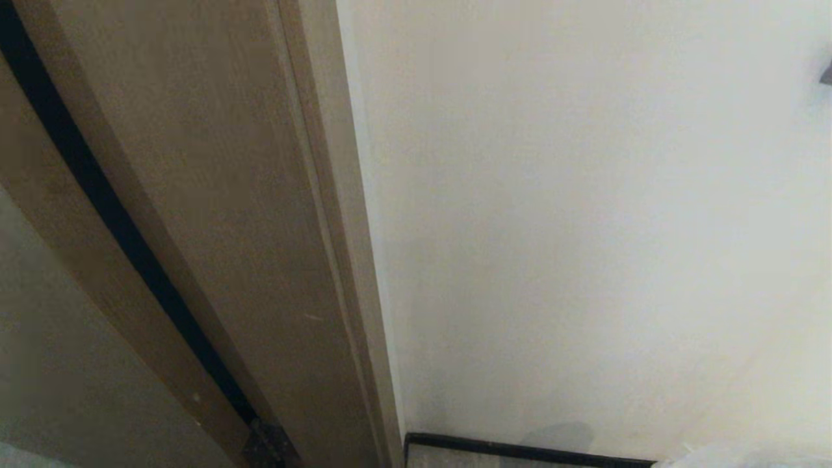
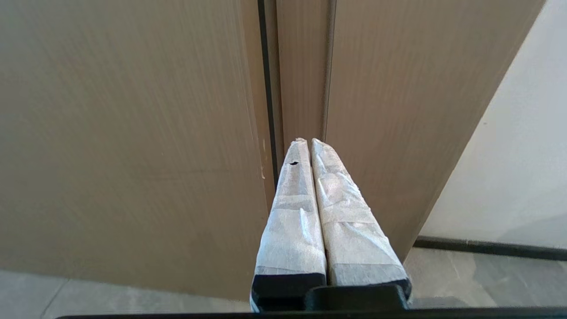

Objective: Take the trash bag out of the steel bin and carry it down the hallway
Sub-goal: Put the trash bag at the door

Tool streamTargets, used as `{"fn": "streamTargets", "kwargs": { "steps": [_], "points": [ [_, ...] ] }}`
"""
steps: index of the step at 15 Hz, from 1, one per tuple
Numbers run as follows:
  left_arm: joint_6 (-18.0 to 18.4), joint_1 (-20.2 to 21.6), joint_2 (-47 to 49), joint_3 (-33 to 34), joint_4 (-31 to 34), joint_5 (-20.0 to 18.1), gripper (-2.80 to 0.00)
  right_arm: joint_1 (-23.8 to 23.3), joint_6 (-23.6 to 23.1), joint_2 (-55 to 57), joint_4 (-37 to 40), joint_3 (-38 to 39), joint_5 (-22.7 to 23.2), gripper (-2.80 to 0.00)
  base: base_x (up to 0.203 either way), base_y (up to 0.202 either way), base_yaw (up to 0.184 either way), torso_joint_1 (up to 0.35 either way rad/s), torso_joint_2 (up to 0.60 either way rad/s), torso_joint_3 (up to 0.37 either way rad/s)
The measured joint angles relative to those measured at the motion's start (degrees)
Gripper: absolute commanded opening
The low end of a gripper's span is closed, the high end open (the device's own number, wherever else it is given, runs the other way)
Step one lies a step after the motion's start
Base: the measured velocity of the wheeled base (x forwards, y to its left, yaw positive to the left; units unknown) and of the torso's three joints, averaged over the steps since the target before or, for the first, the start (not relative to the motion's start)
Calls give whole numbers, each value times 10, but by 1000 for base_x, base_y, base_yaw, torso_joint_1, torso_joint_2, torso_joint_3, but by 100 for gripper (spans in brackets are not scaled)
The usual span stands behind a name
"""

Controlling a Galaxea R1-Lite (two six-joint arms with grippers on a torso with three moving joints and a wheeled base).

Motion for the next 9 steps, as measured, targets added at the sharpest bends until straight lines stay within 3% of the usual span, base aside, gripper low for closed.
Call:
{"fn": "streamTargets", "kwargs": {
  "steps": [9],
  "points": [
    [0, 0, 0, 0, 0, 0, -280, 0, 1, 0, 0, 0, 0, -280, 0, 0, 0, 0, 3, -197]
  ]
}}
